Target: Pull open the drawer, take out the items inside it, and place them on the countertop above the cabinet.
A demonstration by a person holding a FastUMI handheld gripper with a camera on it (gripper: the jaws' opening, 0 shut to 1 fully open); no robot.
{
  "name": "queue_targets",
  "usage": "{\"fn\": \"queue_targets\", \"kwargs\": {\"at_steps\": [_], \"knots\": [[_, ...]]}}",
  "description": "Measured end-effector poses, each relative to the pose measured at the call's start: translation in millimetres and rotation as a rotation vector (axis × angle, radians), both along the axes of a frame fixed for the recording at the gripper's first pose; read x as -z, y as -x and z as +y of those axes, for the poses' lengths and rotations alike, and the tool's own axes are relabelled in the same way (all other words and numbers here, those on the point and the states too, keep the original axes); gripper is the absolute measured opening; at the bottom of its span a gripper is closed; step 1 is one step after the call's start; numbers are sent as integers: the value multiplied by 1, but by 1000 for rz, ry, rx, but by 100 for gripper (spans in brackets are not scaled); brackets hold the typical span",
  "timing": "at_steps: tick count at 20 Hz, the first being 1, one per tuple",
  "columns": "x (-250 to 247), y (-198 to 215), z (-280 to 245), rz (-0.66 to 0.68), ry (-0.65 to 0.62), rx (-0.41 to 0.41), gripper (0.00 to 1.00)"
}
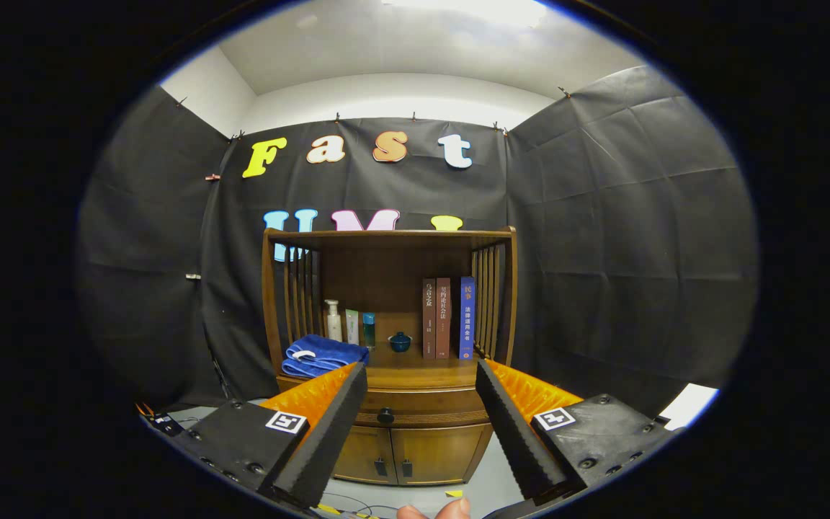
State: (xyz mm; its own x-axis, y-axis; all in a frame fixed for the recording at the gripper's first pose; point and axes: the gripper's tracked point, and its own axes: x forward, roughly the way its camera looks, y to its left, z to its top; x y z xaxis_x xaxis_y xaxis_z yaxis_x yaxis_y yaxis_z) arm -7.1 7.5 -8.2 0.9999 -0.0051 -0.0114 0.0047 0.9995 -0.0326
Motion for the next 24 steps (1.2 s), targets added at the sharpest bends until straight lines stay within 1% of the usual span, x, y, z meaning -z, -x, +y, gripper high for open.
{"fn": "queue_targets", "kwargs": {"at_steps": [5,9,13,18,24], "knots": [[20,-7,9,27,4,-1,99],[39,-26,21,45,-12,-40,100],[72,-58,27,99,-7,-56,99],[116,-107,43,146,19,-69,100],[182,-162,52,223,-5,-73,100]]}}
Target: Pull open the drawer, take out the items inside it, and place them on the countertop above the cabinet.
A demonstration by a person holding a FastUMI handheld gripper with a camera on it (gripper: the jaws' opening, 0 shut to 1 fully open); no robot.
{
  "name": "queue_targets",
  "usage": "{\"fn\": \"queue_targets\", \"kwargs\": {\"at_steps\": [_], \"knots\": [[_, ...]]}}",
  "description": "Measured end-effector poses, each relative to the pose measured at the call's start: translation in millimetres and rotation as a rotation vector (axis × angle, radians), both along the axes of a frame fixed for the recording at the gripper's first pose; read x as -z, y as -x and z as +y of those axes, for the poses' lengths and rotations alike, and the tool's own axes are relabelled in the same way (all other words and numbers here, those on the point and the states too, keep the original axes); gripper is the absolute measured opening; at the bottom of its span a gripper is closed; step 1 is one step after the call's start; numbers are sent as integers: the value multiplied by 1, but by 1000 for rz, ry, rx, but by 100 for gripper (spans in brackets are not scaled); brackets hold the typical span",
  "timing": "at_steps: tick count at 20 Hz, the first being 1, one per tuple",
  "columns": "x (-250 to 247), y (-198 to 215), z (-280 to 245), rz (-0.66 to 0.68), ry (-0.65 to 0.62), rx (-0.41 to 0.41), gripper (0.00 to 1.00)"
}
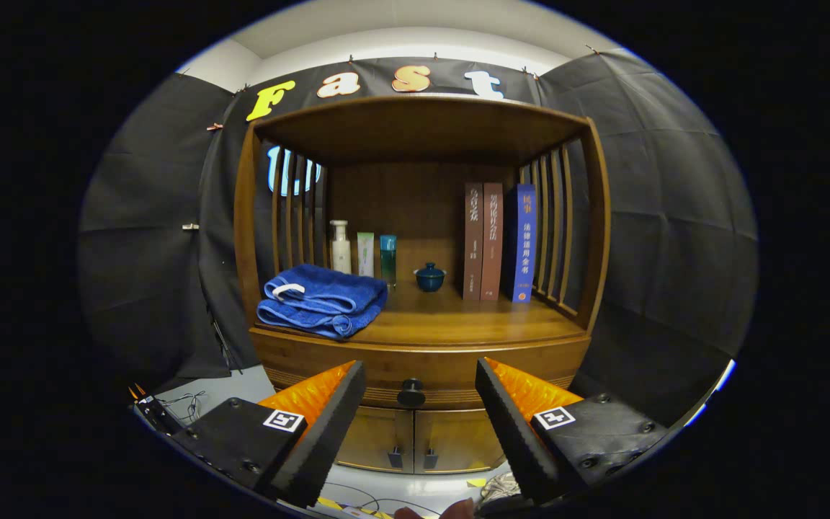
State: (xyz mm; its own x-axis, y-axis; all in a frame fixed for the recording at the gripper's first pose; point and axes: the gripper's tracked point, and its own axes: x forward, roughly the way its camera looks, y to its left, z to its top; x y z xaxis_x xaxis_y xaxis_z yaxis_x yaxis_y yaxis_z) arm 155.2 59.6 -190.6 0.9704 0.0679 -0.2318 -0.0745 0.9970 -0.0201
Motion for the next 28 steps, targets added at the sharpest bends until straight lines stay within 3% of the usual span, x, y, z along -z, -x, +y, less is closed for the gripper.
{"fn": "queue_targets", "kwargs": {"at_steps": [13,15,17,20,24,28], "knots": [[123,-82,12,172,31,27,100],[142,-91,6,209,24,46,92],[148,-97,12,210,-5,29,76],[148,-97,11,190,60,26,52],[148,-96,12,196,41,34,30],[144,-70,8,207,38,26,29]]}}
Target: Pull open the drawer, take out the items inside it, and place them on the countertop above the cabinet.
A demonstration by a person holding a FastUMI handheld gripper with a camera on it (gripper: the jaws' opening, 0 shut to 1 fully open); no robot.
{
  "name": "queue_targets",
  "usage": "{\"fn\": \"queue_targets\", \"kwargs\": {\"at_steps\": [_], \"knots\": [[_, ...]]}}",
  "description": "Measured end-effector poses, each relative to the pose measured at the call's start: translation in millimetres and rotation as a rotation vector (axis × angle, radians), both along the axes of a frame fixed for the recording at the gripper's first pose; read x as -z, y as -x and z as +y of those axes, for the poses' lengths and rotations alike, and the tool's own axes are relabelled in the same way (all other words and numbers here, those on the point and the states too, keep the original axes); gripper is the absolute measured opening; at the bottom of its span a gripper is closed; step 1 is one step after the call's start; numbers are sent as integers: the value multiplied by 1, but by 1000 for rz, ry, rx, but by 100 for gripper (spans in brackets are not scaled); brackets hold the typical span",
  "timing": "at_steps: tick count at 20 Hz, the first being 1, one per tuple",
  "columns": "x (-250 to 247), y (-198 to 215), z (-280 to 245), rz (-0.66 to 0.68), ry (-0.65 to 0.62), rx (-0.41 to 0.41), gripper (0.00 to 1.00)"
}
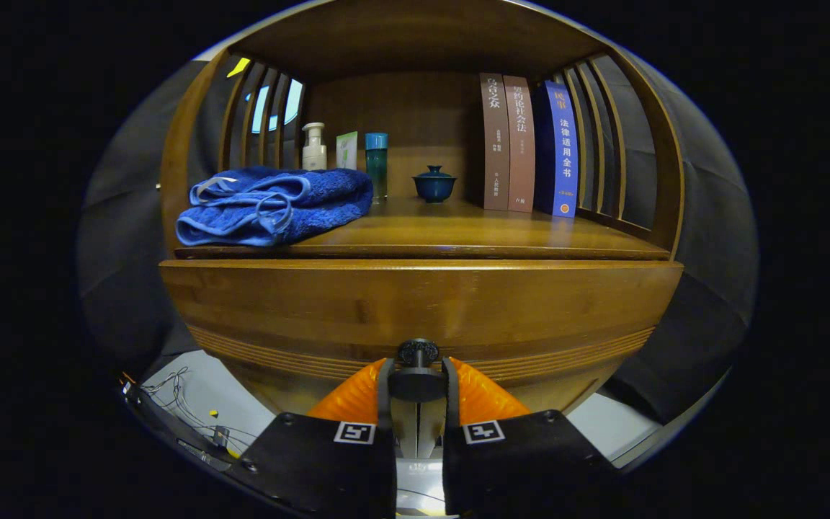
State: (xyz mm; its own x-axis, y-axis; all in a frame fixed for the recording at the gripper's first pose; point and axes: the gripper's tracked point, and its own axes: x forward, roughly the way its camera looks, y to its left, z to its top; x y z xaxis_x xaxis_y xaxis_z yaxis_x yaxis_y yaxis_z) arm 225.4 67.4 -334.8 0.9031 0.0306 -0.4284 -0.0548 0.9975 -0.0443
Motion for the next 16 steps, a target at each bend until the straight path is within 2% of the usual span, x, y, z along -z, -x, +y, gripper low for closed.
{"fn": "queue_targets", "kwargs": {"at_steps": [9,16], "knots": [[-10,100,-5,16,-16,5,29],[-8,147,-10,28,-21,-1,29]]}}
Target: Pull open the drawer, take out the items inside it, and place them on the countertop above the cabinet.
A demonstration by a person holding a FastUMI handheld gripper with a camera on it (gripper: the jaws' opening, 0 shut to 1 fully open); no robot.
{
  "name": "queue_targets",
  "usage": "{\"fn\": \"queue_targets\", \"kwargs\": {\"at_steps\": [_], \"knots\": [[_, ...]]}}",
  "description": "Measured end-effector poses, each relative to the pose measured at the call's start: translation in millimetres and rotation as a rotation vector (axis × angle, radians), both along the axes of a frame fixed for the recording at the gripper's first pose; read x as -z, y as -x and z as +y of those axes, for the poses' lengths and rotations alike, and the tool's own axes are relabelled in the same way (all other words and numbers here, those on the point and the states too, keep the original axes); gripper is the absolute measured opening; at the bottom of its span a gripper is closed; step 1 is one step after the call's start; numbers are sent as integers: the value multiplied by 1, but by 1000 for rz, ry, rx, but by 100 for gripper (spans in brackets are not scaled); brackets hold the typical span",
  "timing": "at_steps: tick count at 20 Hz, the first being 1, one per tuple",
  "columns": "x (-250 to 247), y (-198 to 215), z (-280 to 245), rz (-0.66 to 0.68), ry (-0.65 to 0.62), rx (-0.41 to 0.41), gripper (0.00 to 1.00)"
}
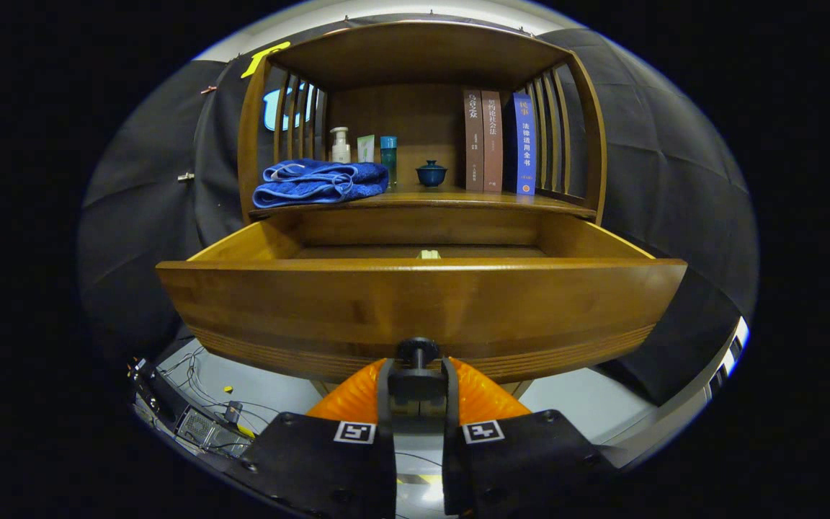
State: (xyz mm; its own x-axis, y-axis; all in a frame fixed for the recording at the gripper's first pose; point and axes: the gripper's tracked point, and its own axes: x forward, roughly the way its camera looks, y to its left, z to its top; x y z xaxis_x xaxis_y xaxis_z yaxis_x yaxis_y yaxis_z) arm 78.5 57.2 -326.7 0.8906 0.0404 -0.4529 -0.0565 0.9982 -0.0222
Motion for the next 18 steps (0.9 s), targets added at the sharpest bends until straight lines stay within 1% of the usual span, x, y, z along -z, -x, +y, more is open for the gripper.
{"fn": "queue_targets", "kwargs": {"at_steps": [3,4,7,9,12,15,18], "knots": [[3,2,-1,17,16,-2,29],[3,2,-1,25,21,-3,35],[-7,3,0,8,6,-3,47],[-16,6,-2,-8,7,4,68],[-32,15,-5,11,5,14,100],[-67,19,-8,-3,3,26,100],[-112,9,-10,-23,18,38,100]]}}
